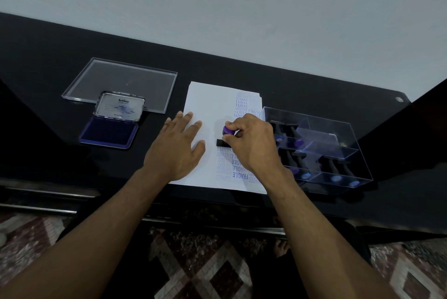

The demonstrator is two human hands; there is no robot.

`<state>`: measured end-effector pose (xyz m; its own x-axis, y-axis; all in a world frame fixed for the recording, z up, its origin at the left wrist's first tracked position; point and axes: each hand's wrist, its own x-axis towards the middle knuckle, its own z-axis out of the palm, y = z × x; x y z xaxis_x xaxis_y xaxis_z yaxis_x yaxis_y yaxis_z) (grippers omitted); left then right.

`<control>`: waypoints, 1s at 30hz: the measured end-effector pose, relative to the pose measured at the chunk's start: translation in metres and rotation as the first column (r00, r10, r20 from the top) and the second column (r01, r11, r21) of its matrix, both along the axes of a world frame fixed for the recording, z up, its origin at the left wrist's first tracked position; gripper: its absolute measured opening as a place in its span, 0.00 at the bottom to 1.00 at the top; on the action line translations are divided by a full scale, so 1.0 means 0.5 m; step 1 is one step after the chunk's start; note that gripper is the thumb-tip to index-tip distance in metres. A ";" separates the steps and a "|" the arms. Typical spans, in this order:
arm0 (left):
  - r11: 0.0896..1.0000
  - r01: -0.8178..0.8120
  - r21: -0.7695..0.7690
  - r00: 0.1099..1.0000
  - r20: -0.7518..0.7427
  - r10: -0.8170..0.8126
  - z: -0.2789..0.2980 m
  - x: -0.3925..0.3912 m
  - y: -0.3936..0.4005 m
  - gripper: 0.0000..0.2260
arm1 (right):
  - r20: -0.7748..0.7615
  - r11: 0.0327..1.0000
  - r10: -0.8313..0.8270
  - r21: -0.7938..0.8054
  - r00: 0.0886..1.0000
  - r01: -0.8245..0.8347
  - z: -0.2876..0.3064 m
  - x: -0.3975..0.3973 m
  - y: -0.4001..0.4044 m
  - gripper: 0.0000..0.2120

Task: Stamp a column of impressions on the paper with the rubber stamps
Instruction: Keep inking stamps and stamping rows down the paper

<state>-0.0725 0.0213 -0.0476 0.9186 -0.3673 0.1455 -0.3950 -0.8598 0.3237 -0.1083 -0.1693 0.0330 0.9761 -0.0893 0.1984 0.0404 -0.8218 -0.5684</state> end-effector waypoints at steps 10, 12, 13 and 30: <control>1.000 0.002 -0.012 1.000 -0.010 -0.002 -0.001 0.001 0.001 0.34 | -0.004 0.999 -0.004 0.036 1.000 0.004 -0.004 0.001 -0.001 0.12; 1.000 -0.001 -0.011 1.000 -0.004 0.001 -0.002 0.001 0.001 0.32 | -0.002 0.999 -0.001 0.037 1.000 0.001 -0.005 0.001 -0.002 0.11; 1.000 -0.003 -0.007 1.000 -0.004 0.002 -0.002 0.001 0.001 0.32 | -0.002 0.999 0.001 0.033 1.000 -0.001 -0.005 0.001 -0.002 0.11; 1.000 -0.006 0.013 1.000 -0.012 0.006 -0.004 0.004 0.000 0.32 | -0.020 0.998 -0.010 0.062 1.000 0.012 -0.005 0.003 -0.002 0.11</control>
